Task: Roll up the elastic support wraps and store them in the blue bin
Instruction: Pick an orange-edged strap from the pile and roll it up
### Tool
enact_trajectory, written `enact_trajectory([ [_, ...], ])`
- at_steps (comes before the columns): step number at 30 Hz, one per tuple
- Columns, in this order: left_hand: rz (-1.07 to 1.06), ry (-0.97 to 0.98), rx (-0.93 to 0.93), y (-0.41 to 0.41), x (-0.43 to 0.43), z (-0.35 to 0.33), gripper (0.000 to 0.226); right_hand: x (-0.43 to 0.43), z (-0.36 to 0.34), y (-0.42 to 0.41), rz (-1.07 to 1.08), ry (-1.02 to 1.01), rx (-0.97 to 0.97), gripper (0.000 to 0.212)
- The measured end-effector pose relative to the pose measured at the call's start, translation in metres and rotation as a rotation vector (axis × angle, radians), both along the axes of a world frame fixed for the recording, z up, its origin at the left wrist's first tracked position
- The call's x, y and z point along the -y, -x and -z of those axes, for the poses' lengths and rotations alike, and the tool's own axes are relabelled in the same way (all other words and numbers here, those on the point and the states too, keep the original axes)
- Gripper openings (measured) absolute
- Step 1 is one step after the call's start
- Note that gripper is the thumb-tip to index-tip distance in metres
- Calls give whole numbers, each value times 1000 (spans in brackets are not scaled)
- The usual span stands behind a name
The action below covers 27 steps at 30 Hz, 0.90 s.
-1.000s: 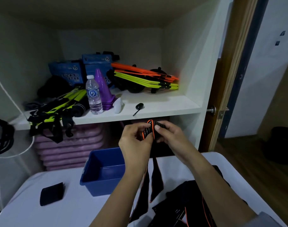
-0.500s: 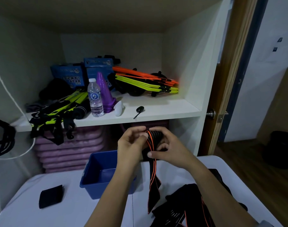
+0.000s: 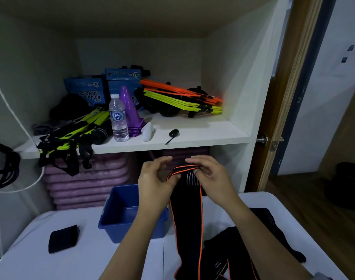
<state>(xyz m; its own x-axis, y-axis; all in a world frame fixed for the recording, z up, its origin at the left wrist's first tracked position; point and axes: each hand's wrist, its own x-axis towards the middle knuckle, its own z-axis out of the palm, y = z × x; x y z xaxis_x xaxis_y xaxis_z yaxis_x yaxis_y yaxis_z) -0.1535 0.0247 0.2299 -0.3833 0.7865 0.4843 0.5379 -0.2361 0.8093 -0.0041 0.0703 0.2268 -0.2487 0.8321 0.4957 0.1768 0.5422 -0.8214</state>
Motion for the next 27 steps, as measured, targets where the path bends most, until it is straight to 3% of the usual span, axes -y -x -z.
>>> enact_trajectory([
  [2,4,33,19,5,0,5,37,1,-1,-1,-38,16,-18,36],
  [5,203,118,280,10,-1,11,28,2,-1,-2,-76,59,-34,35],
  [7,205,131,320,9,1,11,22,2,0,-1,-67,63,-39,34],
  [14,68,67,308,1,-1,6,11,6,2,-2,6,21,-130,19],
  [17,111,48,244,0,1,4,12,8,3,0,77,-1,-154,14],
  [22,101,-100,64,0,6,4,18,12,1,4,96,-14,-177,16],
  [27,18,-180,80,-8,9,0,7,17,-1,7,78,-76,-56,26],
])
